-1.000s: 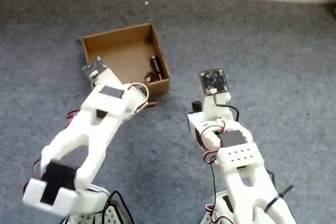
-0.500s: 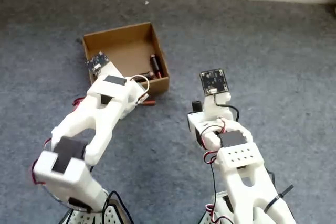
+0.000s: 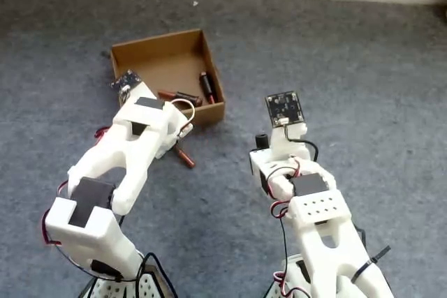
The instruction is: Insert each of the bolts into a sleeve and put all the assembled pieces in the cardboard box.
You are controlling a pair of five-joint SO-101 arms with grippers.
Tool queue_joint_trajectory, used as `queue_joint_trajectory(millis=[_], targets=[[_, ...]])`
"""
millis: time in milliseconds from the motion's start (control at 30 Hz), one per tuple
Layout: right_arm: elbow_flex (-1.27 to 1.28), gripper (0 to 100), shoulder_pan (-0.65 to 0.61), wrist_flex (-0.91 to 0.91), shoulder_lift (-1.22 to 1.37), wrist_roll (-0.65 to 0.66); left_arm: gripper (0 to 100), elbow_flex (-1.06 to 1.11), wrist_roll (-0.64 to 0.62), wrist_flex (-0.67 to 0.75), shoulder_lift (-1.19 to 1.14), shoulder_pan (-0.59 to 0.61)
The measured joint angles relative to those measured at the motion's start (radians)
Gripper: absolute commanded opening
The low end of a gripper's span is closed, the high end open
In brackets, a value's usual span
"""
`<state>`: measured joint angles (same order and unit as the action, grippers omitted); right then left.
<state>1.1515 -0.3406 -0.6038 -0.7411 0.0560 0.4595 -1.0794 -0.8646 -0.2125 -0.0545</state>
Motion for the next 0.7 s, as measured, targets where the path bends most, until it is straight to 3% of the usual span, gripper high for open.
queue_joint_trajectory(millis=[267,700], targets=[[0.0,0.5,0.0,0.0,0.0,0.003,1,0.009,0.02,-0.155,0.087,0.023],[0.0,0.5,0.0,0.0,0.0,0.023,1,0.404,0.31,-0.109,0.651,0.008]])
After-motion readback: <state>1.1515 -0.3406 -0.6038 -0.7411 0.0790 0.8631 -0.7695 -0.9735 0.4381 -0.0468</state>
